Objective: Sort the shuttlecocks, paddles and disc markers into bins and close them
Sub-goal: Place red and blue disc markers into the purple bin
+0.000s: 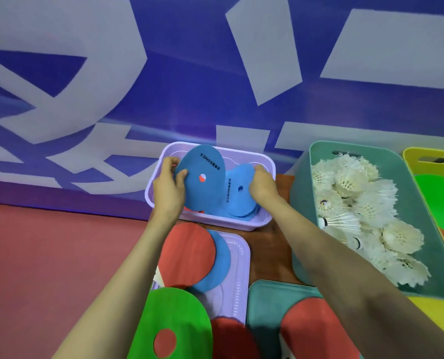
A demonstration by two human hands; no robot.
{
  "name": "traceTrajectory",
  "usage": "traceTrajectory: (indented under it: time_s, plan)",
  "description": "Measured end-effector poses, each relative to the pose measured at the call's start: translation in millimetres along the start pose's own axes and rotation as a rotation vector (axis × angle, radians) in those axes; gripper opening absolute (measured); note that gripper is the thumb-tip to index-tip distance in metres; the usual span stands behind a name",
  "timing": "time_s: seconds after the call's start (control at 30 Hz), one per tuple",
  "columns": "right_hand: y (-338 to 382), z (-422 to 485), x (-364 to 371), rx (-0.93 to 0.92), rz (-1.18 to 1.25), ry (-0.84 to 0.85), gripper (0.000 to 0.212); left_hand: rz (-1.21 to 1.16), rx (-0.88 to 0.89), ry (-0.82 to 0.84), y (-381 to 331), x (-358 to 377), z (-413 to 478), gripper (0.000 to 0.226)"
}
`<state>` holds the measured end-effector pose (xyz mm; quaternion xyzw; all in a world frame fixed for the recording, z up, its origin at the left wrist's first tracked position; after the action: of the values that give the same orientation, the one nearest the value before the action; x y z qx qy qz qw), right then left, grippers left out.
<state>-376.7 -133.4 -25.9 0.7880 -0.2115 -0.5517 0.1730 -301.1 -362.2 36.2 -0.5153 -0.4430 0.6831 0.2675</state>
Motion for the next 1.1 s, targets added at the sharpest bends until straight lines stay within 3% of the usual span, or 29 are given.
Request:
traceTrajectory:
  time_s: [0.07, 0.23, 0.37, 0.43, 0.47, 0.67, 0.93, 1.1]
  plan:
    - [6, 6, -6, -0.074, -0.102, -0.069, 0.052, 0.009, 0.008, 0.021, 7, 12, 11, 0.013]
    - [19, 11, -16, -0.235, 0.297, 0.019, 0.048, -0.114, -0.003, 0.224, 19, 49, 29, 0.014]
    - [16, 12, -35, -0.276, 0.100, 0.017, 0.026, -0.216, -0.064, 0.310, 24, 76, 32, 0.013]
    - [12, 14, -46, -0.271, 0.048, -0.018, 0.025, -0.216, -0.140, 0.352, 33, 92, 38, 0.004]
    - [10, 15, -49, -0.259, 0.010, -0.027, 0.026, -0.203, -0.192, 0.375, 39, 100, 41, 0.011]
    - [-1, 27, -37, -0.147, -0.119, 0.071, 0.021, 0.077, -0.477, 0.602, 62, 139, 36, 0.027]
    - [-9, 33, -24, -0.123, -0.151, 0.090, 0.017, 0.067, -0.650, 0.582, 86, 153, 37, 0.017]
    - [-9, 33, -23, -0.121, -0.135, 0.090, 0.018, -0.016, -0.648, 0.583, 89, 155, 40, 0.013]
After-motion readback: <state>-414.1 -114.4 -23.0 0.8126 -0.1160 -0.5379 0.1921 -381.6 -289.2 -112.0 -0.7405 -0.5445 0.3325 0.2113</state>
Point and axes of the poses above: each hand's wrist, its own z-axis towards the middle knuckle, its own x-axis out of the palm, y = z × x, the point moved 7 cm from there along z, towards the middle knuckle, and after that the axes turned 6 degrees about y, right-handed, at the moved point
